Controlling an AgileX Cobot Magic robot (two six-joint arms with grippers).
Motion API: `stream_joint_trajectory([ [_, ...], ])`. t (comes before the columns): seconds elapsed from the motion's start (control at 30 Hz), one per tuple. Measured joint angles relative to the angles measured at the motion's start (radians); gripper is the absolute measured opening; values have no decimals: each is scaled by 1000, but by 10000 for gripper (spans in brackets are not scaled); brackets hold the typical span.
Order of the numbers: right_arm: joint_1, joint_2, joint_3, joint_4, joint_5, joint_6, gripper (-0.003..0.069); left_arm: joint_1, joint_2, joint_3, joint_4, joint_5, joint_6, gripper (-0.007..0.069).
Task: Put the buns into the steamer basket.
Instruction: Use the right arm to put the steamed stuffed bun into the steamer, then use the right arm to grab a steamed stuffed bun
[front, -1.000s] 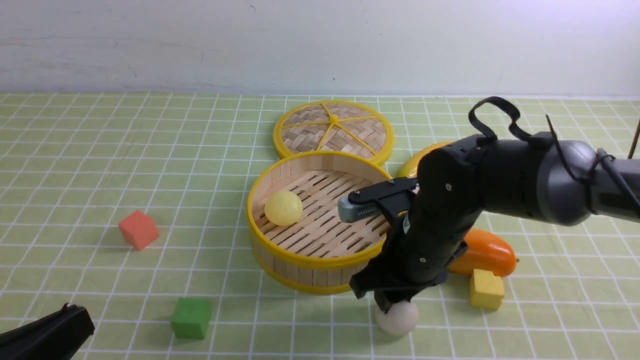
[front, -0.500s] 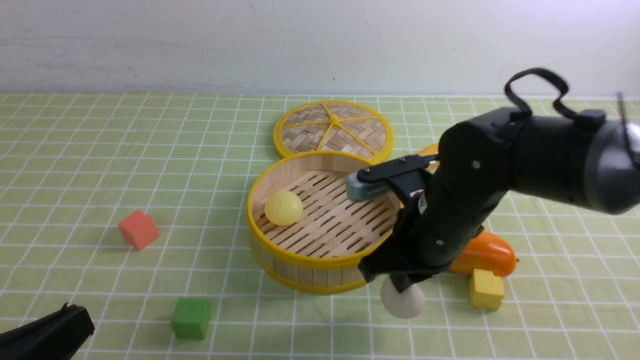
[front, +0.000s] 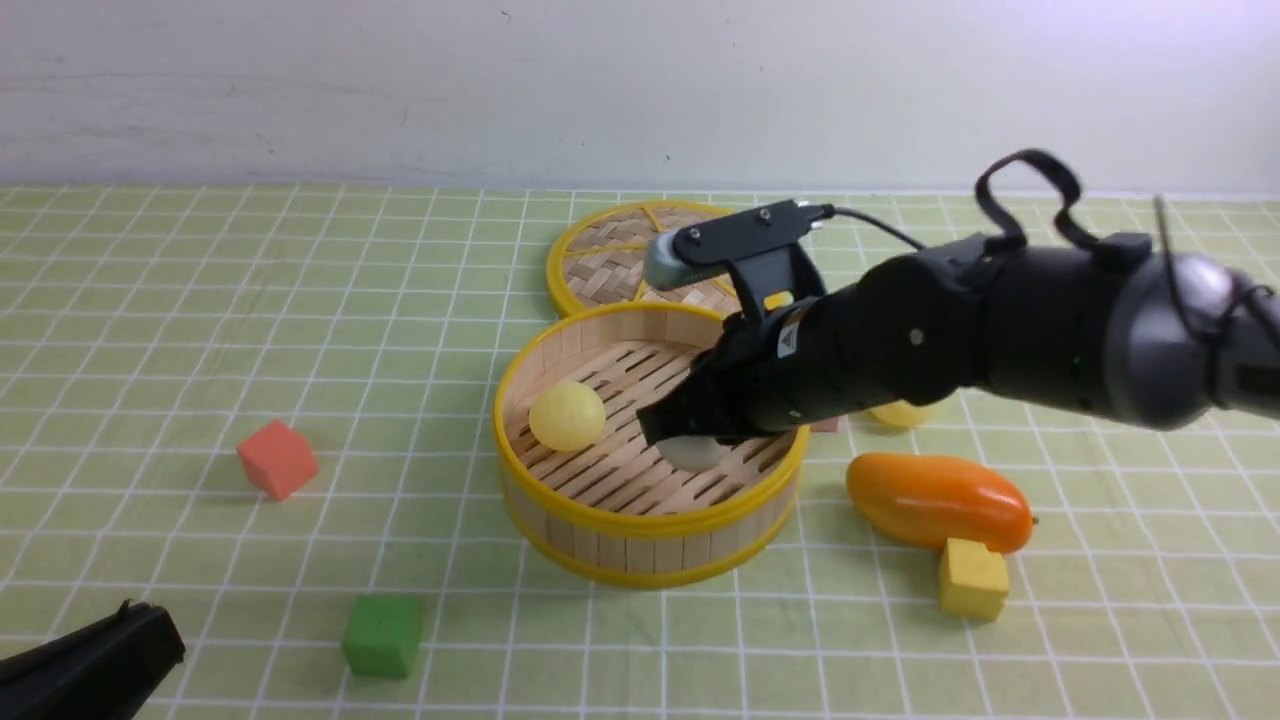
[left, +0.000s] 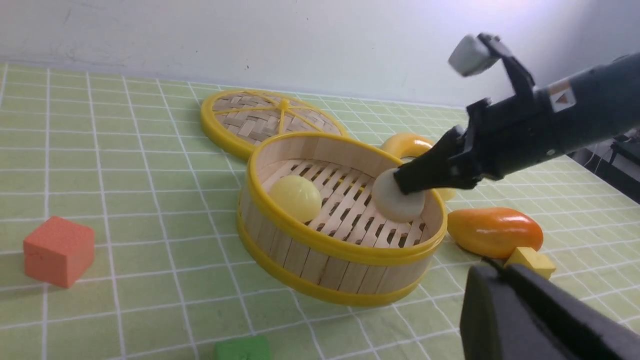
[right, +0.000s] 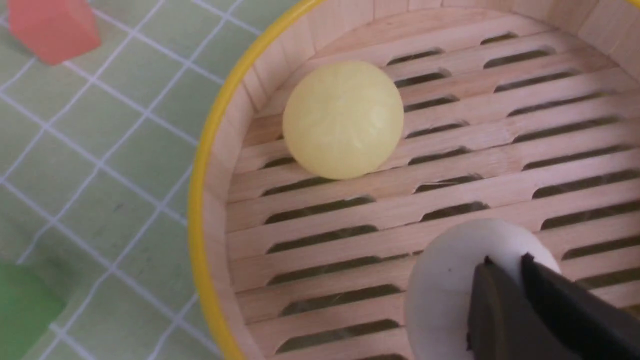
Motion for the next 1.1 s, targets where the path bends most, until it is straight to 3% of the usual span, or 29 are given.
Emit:
stream_joint_trajectory([
  [0.07,0,15,0,-7,-10,0,83,0,0,0,0,0,0,1],
  [0.27,0,15,-2,-29,-8,0,300,0,0,0,0,0,0,3],
  [0.33,0,-18,-2,-33,17,0,405,0,0,0,0,0,0,3],
  [0.47,-12,-131,-2,-56,71,0,487,0,0,0,-2,0,0,4],
  [0.67,-118,-209,-7,-78,183,9,451,0,0,0,-2,0,0,6],
  [0.87,-306,-117,-21,-70,266,61,360,0,0,0,-1,0,0,11],
  [1.1,-371,62,-183,-45,335,64,353,0,0,0,-1,0,1,18],
])
